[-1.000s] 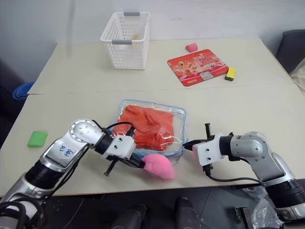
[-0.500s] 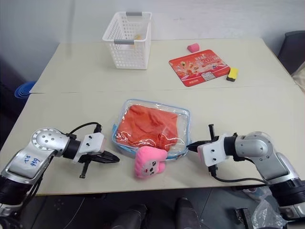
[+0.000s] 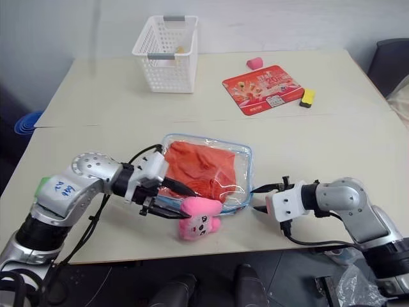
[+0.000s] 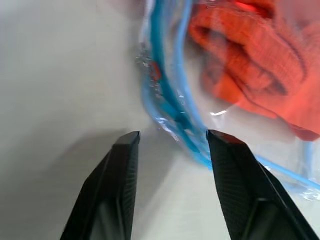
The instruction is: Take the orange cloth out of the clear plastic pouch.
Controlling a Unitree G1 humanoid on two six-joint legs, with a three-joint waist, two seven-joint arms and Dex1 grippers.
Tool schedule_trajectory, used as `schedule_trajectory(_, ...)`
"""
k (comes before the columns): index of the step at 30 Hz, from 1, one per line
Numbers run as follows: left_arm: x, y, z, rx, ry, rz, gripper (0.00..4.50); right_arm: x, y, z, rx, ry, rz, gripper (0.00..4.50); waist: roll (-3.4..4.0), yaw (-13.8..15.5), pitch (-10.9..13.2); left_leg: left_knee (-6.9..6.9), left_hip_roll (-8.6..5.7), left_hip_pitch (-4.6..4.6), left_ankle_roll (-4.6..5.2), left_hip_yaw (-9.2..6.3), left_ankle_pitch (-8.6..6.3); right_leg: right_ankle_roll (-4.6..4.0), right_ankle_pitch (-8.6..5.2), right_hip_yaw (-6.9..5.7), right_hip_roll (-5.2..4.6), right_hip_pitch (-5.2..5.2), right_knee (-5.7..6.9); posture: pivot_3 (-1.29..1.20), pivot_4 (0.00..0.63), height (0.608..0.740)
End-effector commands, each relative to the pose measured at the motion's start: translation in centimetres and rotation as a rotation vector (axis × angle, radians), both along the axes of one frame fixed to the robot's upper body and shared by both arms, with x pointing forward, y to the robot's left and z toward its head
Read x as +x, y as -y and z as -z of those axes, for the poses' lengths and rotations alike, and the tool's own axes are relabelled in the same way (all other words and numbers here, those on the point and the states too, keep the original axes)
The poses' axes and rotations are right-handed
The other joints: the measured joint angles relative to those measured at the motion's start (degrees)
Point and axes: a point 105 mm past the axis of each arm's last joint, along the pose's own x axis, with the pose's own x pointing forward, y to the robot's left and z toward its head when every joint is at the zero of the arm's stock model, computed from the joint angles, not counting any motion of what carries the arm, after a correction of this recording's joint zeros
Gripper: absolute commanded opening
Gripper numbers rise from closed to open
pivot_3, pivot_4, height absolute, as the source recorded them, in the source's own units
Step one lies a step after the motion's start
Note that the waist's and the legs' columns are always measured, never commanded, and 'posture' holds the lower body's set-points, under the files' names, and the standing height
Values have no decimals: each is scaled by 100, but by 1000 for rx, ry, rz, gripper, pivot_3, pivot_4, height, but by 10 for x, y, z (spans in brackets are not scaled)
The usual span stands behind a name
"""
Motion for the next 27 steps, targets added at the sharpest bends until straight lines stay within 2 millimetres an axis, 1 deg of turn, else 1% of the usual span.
schedule_trajectory(1, 7, -3, 4, 58, 71, -1, 3531, -3, 2, -21, 3, 93, -13, 2001, 0, 21, 0, 0, -2, 1, 0, 3, 0, 0, 0, 0, -1, 0, 1, 0, 150, 740)
schedule_trajectory(6, 9, -1, 6, 72, 77, 16, 3531, -2, -4, -28, 30, 128, -14, 2001, 0, 29, 0, 1, -2, 1, 0, 2, 0, 0, 0, 1, -1, 0, 1, 0, 150, 740)
schedule_trajectory(12, 6, 7, 9, 70, 56, 42, 3531, -2, -9, -22, 26, 133, -24, 2001, 0, 28, 0, 1, -2, 0, 0, 2, 0, 0, 0, 0, -1, 0, 0, 0, 150, 740)
schedule_trajectory(15, 7, 9, 7, 64, 50, 35, 2937, -2, -10, -21, 28, 138, -32, 2001, 0, 27, 0, 1, -2, 0, 0, 2, 0, 0, 0, 1, -1, 0, 1, 0, 150, 740)
schedule_trajectory(21, 5, 8, 4, 59, 49, 35, 1085, 0, -17, -23, 40, 141, -52, 2001, 0, 20, 0, 1, -1, 1, 0, 2, 0, 0, 0, 1, 0, 0, 1, 0, 150, 740)
schedule_trajectory(25, 5, 7, 3, 59, 52, 32, 32, 1, -20, -22, 43, 138, -61, 2001, 0, 22, 0, 1, -2, 0, 0, 2, 0, 0, 0, 1, -1, 0, 1, 0, 150, 740)
schedule_trajectory(26, 5, 6, 2, 60, 52, 31, 12, 1, -20, -21, 43, 138, -62, 2001, 0, 22, 0, 2, -2, 0, 0, 2, 0, 0, 0, 1, -1, 0, 1, 0, 150, 740)
schedule_trajectory(27, 5, 6, 3, 65, 55, 33, 3, 0, -20, -20, 43, 134, -66, 1823, 0, 22, 0, 2, -2, 0, 0, 2, 0, 0, 0, 1, -1, 0, 1, 0, 150, 740)
